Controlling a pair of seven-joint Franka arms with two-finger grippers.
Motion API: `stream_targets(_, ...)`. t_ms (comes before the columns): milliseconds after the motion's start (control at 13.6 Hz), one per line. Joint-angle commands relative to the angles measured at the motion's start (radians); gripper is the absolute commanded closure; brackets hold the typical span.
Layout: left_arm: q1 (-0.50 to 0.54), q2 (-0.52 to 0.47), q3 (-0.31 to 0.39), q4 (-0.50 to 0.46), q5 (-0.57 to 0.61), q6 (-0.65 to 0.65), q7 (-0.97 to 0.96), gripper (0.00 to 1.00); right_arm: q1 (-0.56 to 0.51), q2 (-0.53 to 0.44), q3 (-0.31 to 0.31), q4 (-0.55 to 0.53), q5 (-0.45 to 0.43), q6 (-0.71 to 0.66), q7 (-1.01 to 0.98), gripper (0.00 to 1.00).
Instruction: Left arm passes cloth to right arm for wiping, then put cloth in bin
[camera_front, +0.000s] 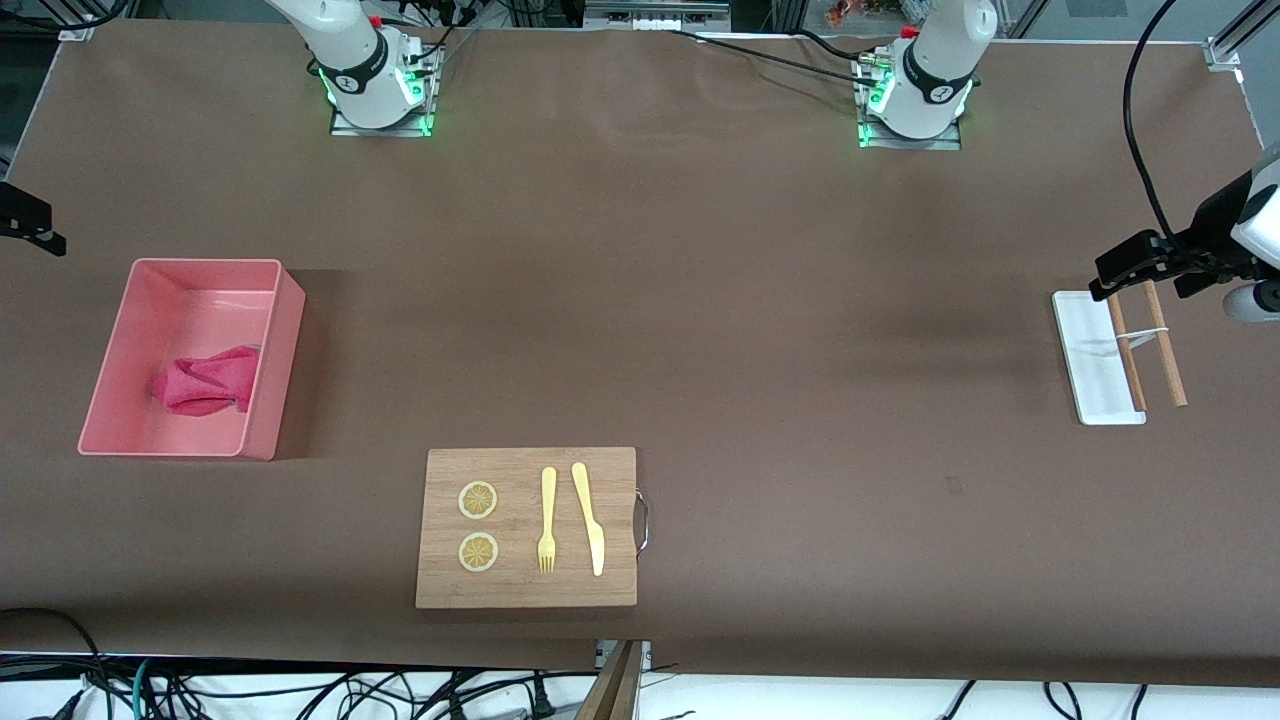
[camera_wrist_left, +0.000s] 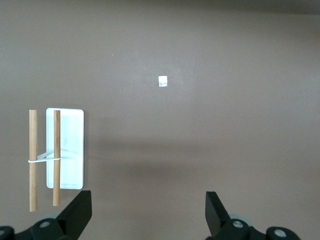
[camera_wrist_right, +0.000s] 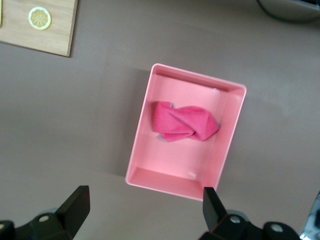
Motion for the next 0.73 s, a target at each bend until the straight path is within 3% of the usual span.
stream_targets(0, 0.002, 0.002, -0.001, 0.029, -0.020, -0.036, 0.011, 0.00, -0.023, -0.068, 0.073, -0.079, -0.007, -0.002, 0.174, 0.00)
stream_targets(220, 0.002, 0.004, 0.002, 0.029, -0.022, -0.054, 0.014, 0.00, -0.033, -0.075, 0.136, -0.079, -0.007, -0.055, 0.349, 0.00)
stream_targets(660, 0.001, 0.008, 0.002, 0.032, -0.022, -0.056, 0.004, 0.00, -0.025, -0.052, 0.134, -0.061, -0.013, -0.081, 0.344, 0.00)
